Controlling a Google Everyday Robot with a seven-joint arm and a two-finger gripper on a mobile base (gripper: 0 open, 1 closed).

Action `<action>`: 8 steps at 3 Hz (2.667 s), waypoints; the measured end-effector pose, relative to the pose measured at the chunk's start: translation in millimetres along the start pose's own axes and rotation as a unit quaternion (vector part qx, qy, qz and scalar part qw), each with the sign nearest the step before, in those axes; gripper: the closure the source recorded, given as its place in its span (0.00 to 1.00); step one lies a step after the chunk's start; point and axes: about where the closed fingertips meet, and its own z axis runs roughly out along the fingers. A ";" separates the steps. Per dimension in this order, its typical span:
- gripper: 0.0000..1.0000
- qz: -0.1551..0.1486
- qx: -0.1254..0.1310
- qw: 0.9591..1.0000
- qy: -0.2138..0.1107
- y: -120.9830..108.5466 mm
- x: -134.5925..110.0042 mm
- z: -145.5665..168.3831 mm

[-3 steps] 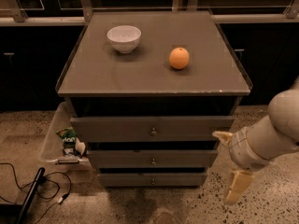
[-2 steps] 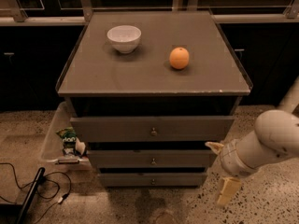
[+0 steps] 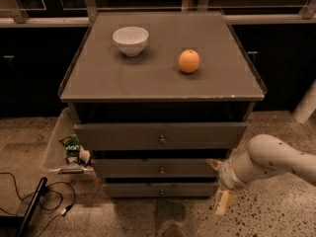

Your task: Open middle drawer

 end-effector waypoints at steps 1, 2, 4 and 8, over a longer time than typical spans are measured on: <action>0.00 0.012 -0.013 1.000 -0.005 2.0 10.0 20.7; 0.00 0.011 -0.013 1.000 -0.005 1.8 9.7 20.3; 0.00 0.021 -0.040 0.998 -0.033 -29.1 24.3 84.7; 0.00 0.009 -0.027 0.998 -0.055 -68.8 22.5 124.8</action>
Offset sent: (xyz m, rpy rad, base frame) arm -0.0004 0.0011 -0.0241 0.0148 0.0342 -0.0080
